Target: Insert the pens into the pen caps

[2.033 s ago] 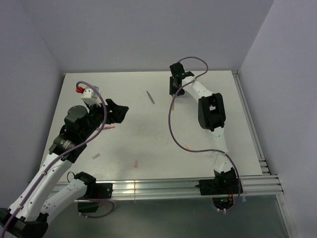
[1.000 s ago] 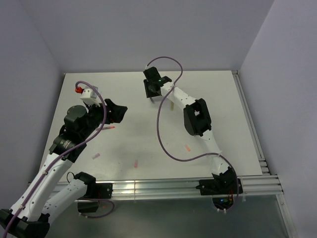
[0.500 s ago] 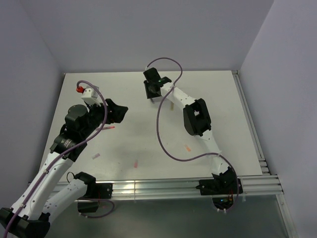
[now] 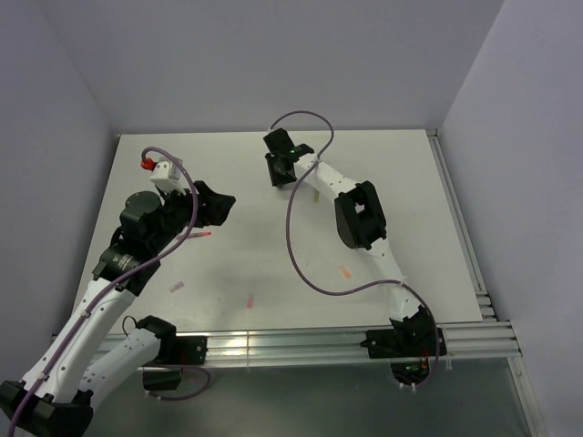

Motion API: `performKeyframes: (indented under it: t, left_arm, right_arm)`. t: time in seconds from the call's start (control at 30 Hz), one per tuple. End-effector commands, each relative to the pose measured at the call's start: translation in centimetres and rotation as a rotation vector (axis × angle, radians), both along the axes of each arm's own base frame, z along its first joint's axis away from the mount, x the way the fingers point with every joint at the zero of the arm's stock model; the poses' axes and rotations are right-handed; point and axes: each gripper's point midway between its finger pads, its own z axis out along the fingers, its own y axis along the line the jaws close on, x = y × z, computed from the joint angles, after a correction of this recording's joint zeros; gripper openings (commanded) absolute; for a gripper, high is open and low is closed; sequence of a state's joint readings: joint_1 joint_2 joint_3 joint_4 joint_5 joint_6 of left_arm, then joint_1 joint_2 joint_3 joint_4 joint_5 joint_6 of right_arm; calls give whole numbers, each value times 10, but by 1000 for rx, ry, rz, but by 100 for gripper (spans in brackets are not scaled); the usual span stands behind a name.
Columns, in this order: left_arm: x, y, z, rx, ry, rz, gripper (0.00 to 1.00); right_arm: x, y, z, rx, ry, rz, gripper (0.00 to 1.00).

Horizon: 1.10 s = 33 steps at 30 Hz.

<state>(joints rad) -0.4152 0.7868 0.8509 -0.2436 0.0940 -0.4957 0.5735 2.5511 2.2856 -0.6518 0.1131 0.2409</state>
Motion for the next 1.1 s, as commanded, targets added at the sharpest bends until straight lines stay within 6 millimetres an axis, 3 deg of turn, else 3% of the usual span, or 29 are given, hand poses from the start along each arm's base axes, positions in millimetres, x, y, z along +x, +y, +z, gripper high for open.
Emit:
performKeyframes:
  t: [0.0,0.23,0.4,0.5,0.6,0.8,0.83,0.9,0.93,1.07]
  left_arm:
    - [2,-4,11,-37,-34,-17,90]
    - [2,-4,11,-39,-35,-22,89]
    - [4,-4,10,-37,-29,-15,83]
    - [6,-2,11,-43,-25,3,80]
    - [11,4,16,-51,-21,43,80]
    - [14,7,37,-119,-25,51,80]
    - [15,6,39,-128,-27,47,80]
    - [15,5,43,-150,-25,34,80]
    - [16,4,43,-156,-25,30,80]
    - [15,-3,47,-182,-31,-23,80]
  right_arm:
    - [1,-1,-1,-19,1,7,39]
    - [-1,0,-4,-23,18,17,34]
    - [-3,-2,-4,-28,19,11,0]
    - [-6,1,4,-14,-8,5,0]
    - [-12,4,32,44,-48,4,0]
    - [-51,10,130,297,-156,42,0]
    - [-73,9,146,362,-143,62,0]
    - [-89,15,169,463,-176,100,0]
    - [-113,15,177,523,-150,131,0]
    - [-158,21,199,633,-161,199,0]
